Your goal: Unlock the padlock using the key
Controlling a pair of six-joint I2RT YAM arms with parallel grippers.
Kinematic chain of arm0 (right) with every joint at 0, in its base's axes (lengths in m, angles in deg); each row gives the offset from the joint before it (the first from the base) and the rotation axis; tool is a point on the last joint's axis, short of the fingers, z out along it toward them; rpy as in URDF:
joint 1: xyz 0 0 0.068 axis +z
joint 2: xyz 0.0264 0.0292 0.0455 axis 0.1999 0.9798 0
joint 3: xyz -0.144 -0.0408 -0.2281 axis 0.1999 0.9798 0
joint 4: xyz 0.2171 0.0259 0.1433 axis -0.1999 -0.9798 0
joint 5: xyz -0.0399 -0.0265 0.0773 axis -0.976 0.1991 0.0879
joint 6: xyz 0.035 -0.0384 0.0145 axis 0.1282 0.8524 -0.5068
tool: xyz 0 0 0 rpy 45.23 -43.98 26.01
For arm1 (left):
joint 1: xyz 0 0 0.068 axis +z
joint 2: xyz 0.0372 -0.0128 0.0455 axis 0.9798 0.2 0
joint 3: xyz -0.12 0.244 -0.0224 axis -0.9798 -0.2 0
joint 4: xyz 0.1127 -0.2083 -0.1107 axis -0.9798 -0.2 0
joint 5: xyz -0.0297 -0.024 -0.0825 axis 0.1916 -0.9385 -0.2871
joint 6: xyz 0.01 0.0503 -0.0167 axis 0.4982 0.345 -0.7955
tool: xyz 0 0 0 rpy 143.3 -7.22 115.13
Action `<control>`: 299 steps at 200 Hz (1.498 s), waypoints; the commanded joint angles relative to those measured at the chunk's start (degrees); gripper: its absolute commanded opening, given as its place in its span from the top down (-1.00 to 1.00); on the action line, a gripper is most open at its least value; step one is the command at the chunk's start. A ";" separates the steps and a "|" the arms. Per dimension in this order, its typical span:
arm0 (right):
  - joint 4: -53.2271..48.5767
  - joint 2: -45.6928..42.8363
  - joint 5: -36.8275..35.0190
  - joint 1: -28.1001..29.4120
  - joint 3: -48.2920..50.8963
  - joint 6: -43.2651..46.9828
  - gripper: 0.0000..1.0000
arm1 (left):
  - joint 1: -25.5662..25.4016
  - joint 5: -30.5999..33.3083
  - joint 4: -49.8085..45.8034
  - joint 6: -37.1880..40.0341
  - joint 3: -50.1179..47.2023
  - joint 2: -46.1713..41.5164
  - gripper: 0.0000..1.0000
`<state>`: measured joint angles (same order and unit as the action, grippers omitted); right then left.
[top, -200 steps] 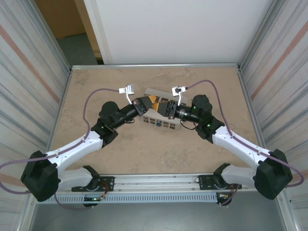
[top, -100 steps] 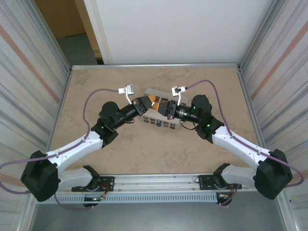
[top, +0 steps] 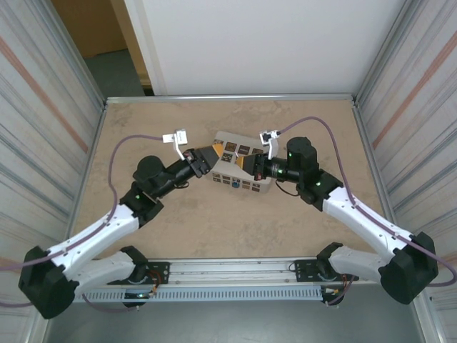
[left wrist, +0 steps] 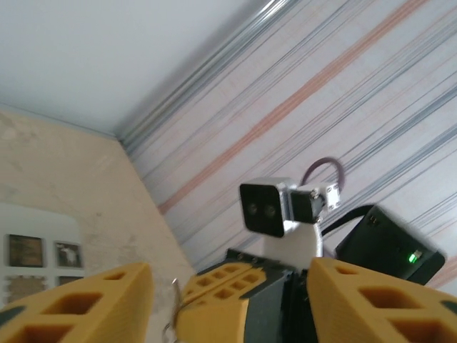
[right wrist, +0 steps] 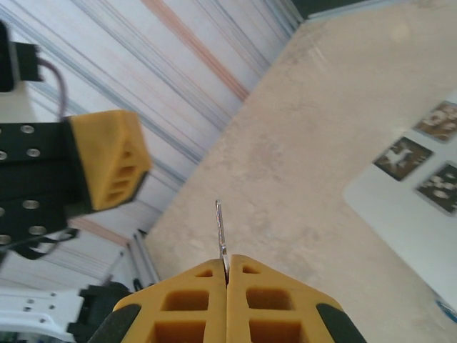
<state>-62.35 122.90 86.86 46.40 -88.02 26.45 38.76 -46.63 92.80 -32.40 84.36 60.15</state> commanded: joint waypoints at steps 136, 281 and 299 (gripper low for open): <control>-4.87 17.13 10.47 -12.61 1.09 17.67 1.00 | -0.16 2.15 -14.21 6.46 -12.15 4.28 -0.51; 4.63 33.71 12.11 -13.70 0.11 14.75 1.00 | -0.02 1.08 -6.27 8.83 -6.61 26.02 -0.32; 4.06 35.19 11.98 -13.19 -0.53 15.32 1.00 | -0.09 0.90 -7.13 10.53 -4.57 28.56 -0.28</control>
<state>-55.51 154.42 100.10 32.54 -87.98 40.51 38.72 -45.37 85.19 -25.43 76.29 86.13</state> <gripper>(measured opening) 0.060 0.647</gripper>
